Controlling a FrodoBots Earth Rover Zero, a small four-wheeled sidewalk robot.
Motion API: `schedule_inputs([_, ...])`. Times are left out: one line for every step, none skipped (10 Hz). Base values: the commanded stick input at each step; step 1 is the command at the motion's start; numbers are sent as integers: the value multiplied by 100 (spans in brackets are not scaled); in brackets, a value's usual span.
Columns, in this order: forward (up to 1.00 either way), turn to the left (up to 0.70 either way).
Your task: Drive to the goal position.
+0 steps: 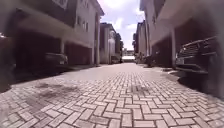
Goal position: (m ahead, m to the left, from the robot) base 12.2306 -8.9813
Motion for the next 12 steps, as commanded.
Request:
schedule_inputs([50,0])
schedule_inputs([50,0])
schedule_inputs([50,0])
schedule_inputs([50,0])
schedule_inputs([50,0])
schedule_inputs([50,0])
schedule_inputs([50,0])
schedule_inputs([50,0])
schedule_inputs([50,0])
schedule_inputs([50,0])
schedule_inputs([50,0])
schedule_inputs([50,0])
